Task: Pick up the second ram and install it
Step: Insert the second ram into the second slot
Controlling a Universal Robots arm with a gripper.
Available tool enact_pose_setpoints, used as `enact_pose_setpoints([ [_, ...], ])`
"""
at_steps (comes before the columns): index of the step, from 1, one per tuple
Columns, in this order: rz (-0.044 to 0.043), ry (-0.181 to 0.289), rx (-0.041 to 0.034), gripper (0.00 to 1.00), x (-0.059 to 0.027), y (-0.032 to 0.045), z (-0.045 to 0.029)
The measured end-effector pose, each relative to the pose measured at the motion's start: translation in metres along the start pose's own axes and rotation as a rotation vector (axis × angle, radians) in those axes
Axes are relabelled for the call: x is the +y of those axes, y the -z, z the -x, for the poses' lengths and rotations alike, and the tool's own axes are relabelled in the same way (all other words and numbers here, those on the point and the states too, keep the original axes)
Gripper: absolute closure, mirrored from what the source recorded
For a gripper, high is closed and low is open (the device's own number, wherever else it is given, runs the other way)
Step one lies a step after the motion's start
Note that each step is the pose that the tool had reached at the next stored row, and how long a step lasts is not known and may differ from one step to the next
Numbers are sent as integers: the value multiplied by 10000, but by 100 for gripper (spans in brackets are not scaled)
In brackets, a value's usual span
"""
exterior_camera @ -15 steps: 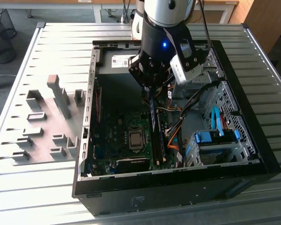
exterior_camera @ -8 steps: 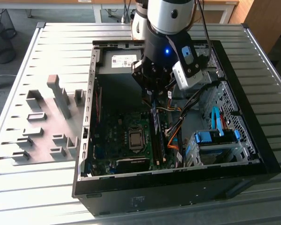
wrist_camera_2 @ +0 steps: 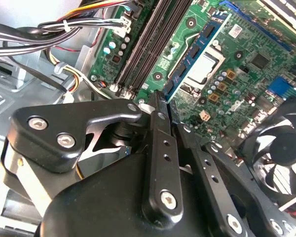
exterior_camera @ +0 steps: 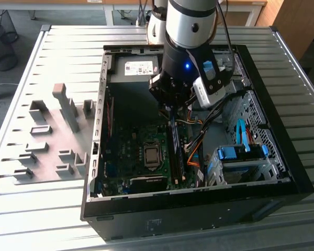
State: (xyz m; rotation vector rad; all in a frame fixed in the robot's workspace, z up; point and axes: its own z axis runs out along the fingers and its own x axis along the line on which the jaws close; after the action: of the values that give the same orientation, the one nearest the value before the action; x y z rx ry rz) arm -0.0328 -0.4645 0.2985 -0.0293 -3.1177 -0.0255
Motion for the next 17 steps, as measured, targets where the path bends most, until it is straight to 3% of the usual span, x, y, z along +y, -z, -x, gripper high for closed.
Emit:
enact_pose_setpoints([
  [13,1,-16,-2,86,-6,-235,16],
  [17,-2,-15,-1,86,-6,-242,16],
])
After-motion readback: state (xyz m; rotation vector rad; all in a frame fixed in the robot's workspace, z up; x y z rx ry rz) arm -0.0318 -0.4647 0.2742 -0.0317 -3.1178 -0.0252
